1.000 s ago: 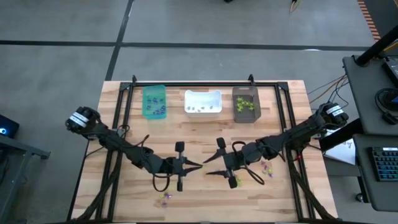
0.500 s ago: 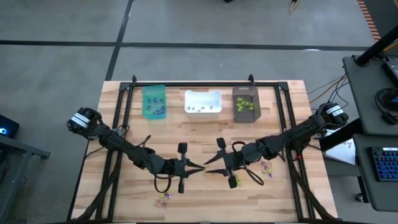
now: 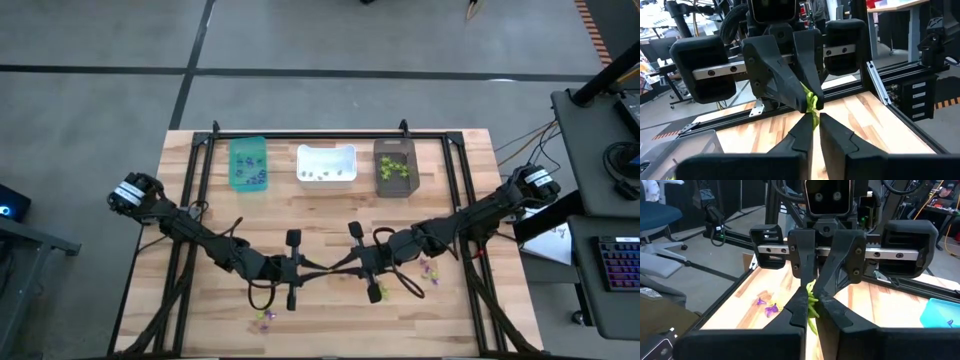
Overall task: Sort Halloween decoration
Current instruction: Put the green spider toy into the black bin
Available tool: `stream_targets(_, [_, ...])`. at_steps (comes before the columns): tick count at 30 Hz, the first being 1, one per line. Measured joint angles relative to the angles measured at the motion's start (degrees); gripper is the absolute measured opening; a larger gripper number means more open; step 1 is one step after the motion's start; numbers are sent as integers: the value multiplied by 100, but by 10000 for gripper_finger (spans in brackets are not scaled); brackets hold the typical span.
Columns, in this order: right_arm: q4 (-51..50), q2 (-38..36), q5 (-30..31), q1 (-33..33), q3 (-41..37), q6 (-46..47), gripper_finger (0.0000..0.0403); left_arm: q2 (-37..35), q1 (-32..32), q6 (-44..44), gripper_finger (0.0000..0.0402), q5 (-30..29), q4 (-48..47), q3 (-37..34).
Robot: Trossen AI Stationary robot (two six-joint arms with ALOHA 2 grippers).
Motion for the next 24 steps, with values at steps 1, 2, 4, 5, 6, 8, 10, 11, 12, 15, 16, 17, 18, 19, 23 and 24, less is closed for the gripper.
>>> stream_targets(1, [0, 0, 0, 0, 0, 9, 14, 0, 0, -19, 23, 0, -3, 0])
stream_targets(2, [0, 0, 2, -1, 0, 26, 14, 0, 0, -58, 32, 0, -15, 0])
stream_targets(4, [-2, 0, 2, -20, 0, 74, 14, 0, 0, -154, 58, -9, -60, -2])
stream_targets(5, [-6, 0, 4, -30, 0, 110, 13, 0, 0, -204, 72, -58, -101, -2])
stream_targets(6, [-28, -2, 4, -38, 0, 110, 13, 0, 0, -249, 87, -128, -144, -2])
stream_targets(8, [-106, -17, 15, -74, 0, 124, 13, 0, 0, -297, 117, -289, -229, -2])
stream_targets(10, [-342, -77, 227, -132, 0, 251, 13, -2, 0, -425, 144, -418, -396, -2])
stream_targets(11, [-507, -128, 447, -178, 0, 357, 13, -4, 0, -518, 156, -479, -509, -2])
stream_targets(12, [-755, -187, 707, -230, 0, 495, 13, -8, 0, -620, 167, -548, -631, -4])
stream_targets(15, [-1685, -402, 1553, -473, 0, 950, 13, -20, 10, -1037, 190, -687, -1000, -4])
stream_targets(16, [-2053, -487, 1816, -580, 0, 1150, 13, -20, 11, -1146, 195, -747, -1098, -4])
stream_targets(17, [-2423, -562, 2052, -710, -5, 1362, 13, -20, 11, -1228, 199, -798, -1173, -4])
stream_targets(18, [-2790, -634, 2242, -870, -7, 1612, 13, -22, 11, -1282, 202, -815, -1207, -4])
stream_targets(19, [-3166, -713, 2385, -1054, -7, 1876, 13, -22, 11, -1302, 204, -815, -1213, -4])
stream_targets(23, [-4617, -826, 2560, -2036, -7, 2865, 13, -22, 11, -1315, 205, -815, -1220, -4])
stream_targets(24, [-4976, -825, 2553, -2313, -7, 3063, 13, -22, 11, -1315, 205, -815, -1217, -4])
